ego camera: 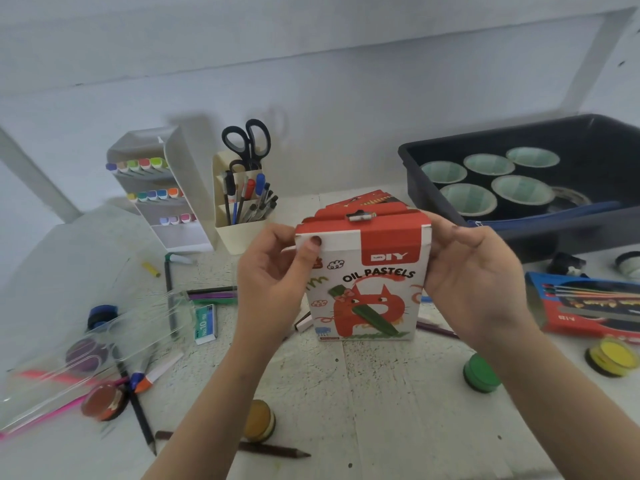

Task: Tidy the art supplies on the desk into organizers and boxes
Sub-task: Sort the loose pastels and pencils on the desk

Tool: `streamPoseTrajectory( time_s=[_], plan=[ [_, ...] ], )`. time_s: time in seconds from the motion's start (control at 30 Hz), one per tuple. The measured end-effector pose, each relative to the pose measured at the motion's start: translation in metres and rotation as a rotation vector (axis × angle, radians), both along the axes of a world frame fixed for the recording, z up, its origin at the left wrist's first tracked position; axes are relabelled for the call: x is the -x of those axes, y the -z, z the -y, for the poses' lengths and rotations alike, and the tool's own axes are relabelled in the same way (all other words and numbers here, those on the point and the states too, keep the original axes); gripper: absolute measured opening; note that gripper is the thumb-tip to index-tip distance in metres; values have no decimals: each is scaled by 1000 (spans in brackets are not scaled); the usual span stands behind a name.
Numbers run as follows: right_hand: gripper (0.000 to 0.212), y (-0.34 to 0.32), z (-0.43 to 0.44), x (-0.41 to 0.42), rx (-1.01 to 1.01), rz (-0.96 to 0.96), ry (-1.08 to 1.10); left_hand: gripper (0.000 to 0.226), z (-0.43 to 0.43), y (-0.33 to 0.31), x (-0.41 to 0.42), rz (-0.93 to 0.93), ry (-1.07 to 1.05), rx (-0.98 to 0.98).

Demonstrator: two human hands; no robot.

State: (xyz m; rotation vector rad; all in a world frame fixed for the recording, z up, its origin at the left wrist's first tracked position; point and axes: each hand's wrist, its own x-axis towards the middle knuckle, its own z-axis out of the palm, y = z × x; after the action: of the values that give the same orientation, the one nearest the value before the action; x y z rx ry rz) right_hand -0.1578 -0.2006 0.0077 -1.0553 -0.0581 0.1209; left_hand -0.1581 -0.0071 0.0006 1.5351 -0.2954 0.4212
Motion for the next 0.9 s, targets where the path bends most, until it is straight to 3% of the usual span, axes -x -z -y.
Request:
streamPoseTrajectory(
  time_s=[0.27, 0.47, 0.6, 0.67, 0.77, 0.9],
  plan=[
    [34, 1, -1, -6, 110, -17, 39, 15, -7, 3, 1, -46, 140, 25],
    [34, 2, 2, -10, 113, -53, 5, 42, -11, 4, -1, -68, 241, 21],
    [30, 0, 3, -12, 138, -36, 45, 17, -10, 5, -1, -52, 258, 40],
    [24, -2, 3, -12, 121, -1, 73, 10, -7, 4, 0, -74, 199, 69],
    [24, -4, 5, -11, 60, 15, 95, 23, 0, -1, -2, -89, 46, 100],
    [24, -1, 4, -9, 17, 45, 60, 11, 5, -4, -5, -117, -42, 166]
  ],
)
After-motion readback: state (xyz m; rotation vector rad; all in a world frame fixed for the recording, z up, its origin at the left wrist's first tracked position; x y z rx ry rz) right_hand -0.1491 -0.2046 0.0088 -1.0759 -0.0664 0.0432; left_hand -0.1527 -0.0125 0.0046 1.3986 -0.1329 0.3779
